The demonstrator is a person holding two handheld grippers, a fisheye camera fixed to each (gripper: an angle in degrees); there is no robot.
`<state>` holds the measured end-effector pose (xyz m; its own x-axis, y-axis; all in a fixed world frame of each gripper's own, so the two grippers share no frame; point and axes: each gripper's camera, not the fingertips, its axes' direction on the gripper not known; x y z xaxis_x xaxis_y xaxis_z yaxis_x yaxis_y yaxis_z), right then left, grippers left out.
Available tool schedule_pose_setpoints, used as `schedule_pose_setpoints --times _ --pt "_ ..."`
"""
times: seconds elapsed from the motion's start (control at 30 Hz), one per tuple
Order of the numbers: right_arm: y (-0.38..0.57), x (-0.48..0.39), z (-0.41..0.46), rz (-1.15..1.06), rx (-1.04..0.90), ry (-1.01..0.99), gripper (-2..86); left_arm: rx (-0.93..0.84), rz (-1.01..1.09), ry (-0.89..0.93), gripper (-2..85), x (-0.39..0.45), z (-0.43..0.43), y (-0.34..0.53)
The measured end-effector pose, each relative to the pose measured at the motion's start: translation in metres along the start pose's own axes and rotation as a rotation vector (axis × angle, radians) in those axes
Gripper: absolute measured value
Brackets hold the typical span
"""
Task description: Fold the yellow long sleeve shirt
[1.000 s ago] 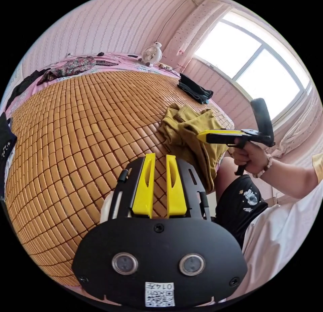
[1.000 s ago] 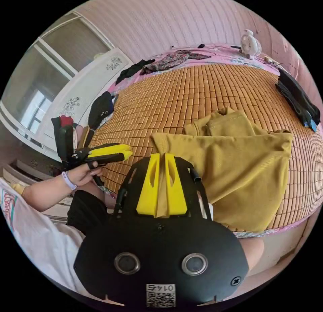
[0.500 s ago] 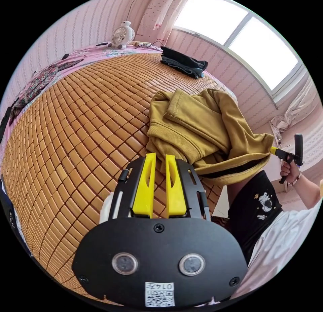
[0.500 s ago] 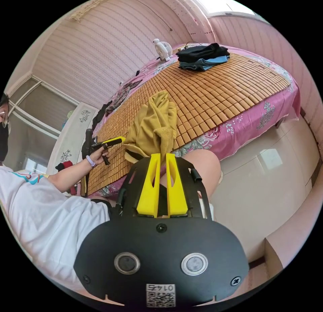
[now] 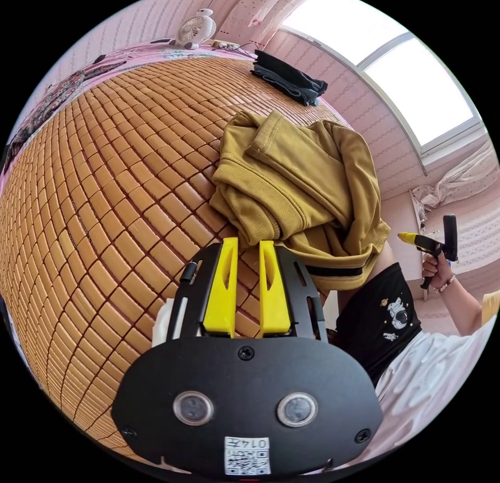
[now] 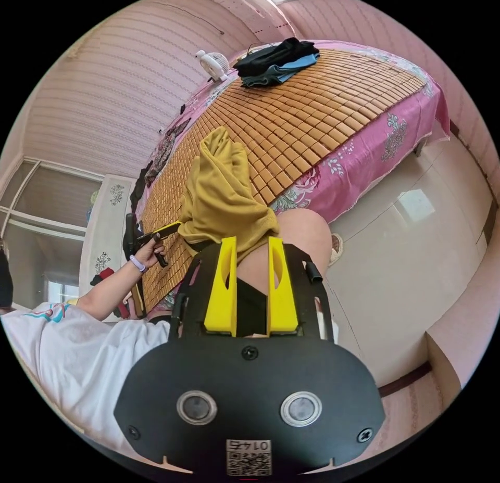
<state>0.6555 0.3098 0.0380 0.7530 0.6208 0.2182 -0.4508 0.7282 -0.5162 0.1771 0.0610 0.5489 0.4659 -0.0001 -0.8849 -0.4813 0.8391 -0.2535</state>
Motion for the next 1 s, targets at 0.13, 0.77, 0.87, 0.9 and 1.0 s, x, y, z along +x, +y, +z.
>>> schedule_pose_setpoints --times 0.13,0.77,0.87,0.9,1.0 --pt "-0.013 0.003 0.006 0.004 0.015 0.024 11.3 0.006 -0.043 0.03 6.7 -0.007 -0.021 0.004" --pt "-0.016 -0.013 -0.045 -0.216 0.108 -0.292 1.0 -0.027 -0.178 0.068 -0.5 -0.006 -0.075 0.025" --pt "-0.031 -0.04 -0.062 -0.296 0.171 -0.447 0.9 0.074 -0.176 0.108 -0.9 -0.004 -0.12 0.051" --pt "-0.039 -0.057 -0.066 -0.356 0.174 -0.49 0.9 0.117 -0.173 0.103 -0.9 0.0 -0.141 0.063" --pt "-0.057 -0.102 -0.071 -0.502 0.189 -0.612 0.8 0.225 -0.126 0.04 -1.0 0.013 -0.202 0.101"
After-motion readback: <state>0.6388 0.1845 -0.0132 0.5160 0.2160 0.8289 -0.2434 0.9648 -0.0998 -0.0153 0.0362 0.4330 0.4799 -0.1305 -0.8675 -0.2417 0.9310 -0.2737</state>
